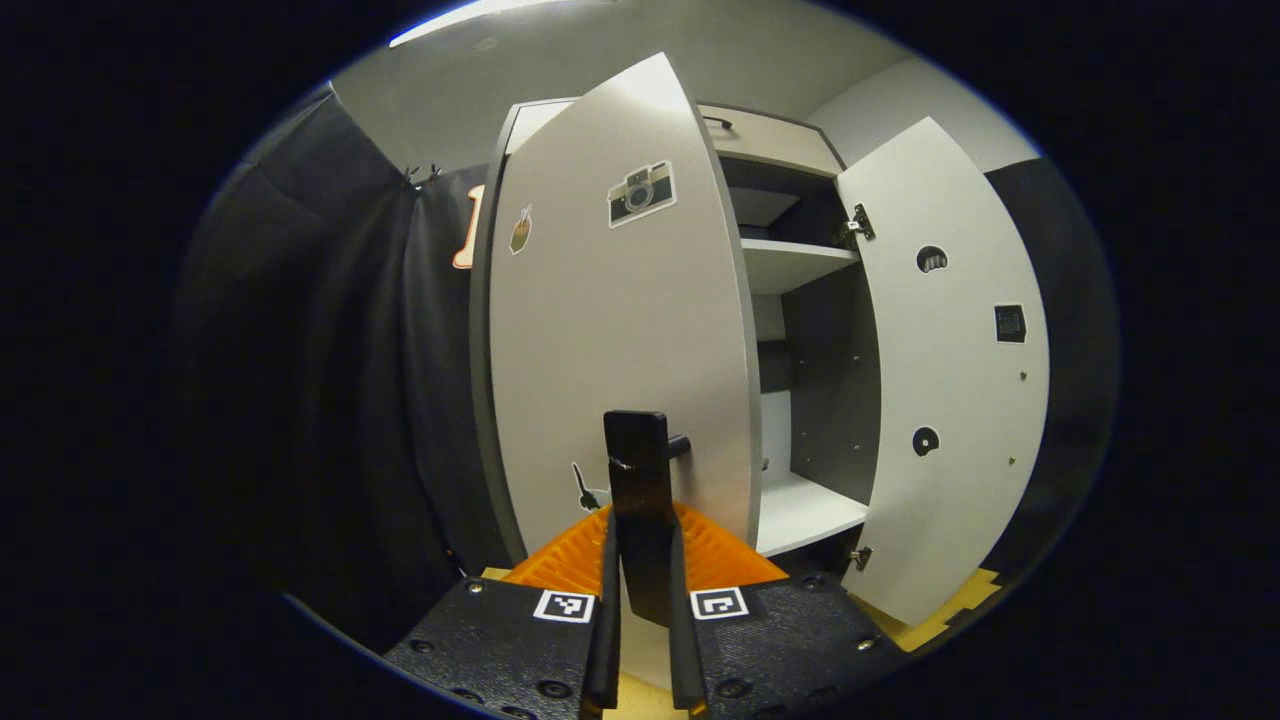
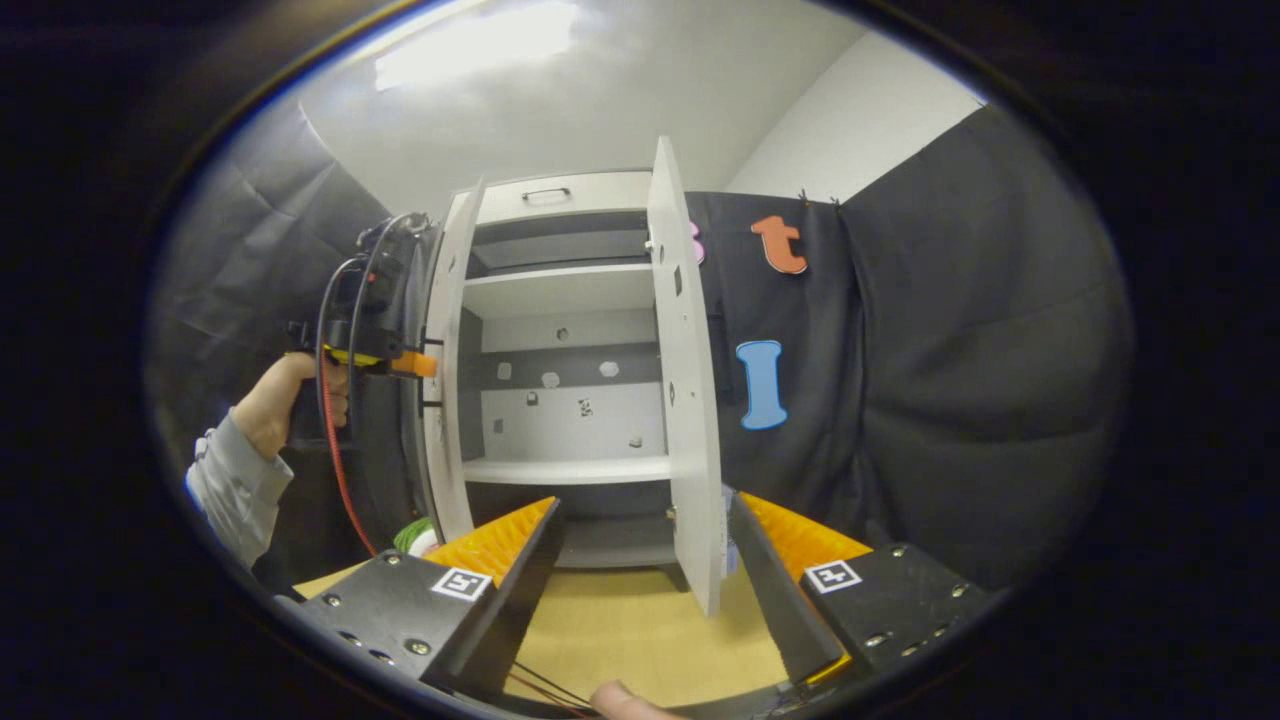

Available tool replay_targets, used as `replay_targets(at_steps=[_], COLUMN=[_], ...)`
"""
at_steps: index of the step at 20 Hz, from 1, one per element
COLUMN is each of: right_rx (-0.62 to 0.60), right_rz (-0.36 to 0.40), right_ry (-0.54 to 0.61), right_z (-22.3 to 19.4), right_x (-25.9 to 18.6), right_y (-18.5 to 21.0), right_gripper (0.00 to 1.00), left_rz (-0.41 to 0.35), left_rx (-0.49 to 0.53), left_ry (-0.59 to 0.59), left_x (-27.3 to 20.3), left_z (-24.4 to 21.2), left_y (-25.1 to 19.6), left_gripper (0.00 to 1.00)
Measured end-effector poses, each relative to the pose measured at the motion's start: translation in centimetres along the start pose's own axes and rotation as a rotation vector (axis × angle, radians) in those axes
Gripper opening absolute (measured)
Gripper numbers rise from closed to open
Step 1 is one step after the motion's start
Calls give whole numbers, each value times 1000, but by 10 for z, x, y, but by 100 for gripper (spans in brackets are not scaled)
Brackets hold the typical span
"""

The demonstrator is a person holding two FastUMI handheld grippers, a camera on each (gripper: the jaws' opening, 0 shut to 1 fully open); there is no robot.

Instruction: Open the right door of the double-door shoe cabinet with the right hand, and open the left door with the left hand.

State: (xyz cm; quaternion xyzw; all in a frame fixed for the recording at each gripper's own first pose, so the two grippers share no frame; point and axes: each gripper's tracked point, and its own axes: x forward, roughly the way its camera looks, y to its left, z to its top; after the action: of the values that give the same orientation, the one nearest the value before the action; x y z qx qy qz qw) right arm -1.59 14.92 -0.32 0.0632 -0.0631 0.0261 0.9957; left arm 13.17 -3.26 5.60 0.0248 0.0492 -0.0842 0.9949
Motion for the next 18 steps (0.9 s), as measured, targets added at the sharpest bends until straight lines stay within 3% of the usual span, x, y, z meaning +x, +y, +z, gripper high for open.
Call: replay_targets(at_steps=[7, 9, 10, 12, 13, 14, 16, 17, 18], right_rx=[22, 15, 11, 15, 16, 19, 20, 20, 22], right_rz=[7, 8, 9, 7, 7, 4, 1, 1, -1], right_ry=[11, 18, 20, 18, 19, 19, 16, 12, 11], right_z=[-4, -6, -6, -5, -5, -3, -1, 0, 2], right_x=[7, 10, 11, 14, 15, 16, 17, 18, 20], right_y=[15, 18, 19, 21, 22, 22, 22, 23, 22], right_gripper=[98, 98, 93, 98, 93, 98, 93, 98, 93], left_rz=[10, 29, 35, 36, 38, 44, 97, 123, 137], left_rx=[-16, -8, -5, -21, -37, -29, -14, 0, -2], left_ry=[3, -1, -14, -24, -31, -36, -35, -31, -30], left_x=[-29, -36, -38, -42, -44, -45, -47, -48, -48], left_z=[-1, -2, -1, -3, -2, -2, -5, -6, -7], left_y=[44, 59, 67, 81, 87, 94, 117, 127, 137], left_gripper=[17, 13, 13, 9, 7, 6, 1, 0, 0])
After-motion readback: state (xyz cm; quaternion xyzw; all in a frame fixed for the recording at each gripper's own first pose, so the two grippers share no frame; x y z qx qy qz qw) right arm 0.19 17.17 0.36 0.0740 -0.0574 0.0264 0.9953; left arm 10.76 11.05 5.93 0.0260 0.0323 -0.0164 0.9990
